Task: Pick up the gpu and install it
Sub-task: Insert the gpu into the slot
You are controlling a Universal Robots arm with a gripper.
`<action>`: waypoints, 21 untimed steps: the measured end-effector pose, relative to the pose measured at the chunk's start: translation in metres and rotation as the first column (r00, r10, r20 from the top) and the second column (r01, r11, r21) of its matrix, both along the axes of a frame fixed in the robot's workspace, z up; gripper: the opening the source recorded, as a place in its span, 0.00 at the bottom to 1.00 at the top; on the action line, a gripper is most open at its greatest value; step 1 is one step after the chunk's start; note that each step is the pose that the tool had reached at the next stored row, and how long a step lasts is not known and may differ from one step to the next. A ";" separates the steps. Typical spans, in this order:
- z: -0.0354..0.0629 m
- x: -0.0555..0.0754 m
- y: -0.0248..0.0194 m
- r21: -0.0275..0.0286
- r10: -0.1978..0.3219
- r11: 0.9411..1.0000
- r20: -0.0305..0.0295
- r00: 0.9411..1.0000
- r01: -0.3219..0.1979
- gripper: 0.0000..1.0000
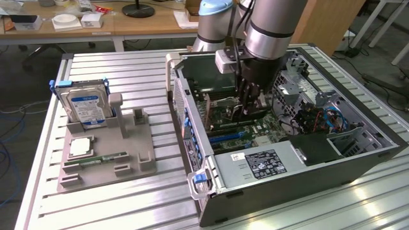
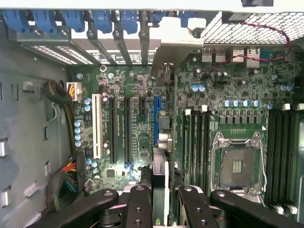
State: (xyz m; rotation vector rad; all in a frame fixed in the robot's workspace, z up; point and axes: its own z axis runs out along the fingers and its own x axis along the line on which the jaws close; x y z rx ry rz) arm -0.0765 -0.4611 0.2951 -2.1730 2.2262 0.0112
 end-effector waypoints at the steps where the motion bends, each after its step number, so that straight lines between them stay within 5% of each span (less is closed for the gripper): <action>1: -0.0012 0.000 -0.0001 0.000 0.000 1.000 0.000 1.000 0.000 0.27; 21: -0.0270 -0.011 -0.0013 0.000 0.000 1.000 -0.001 1.000 0.000 0.27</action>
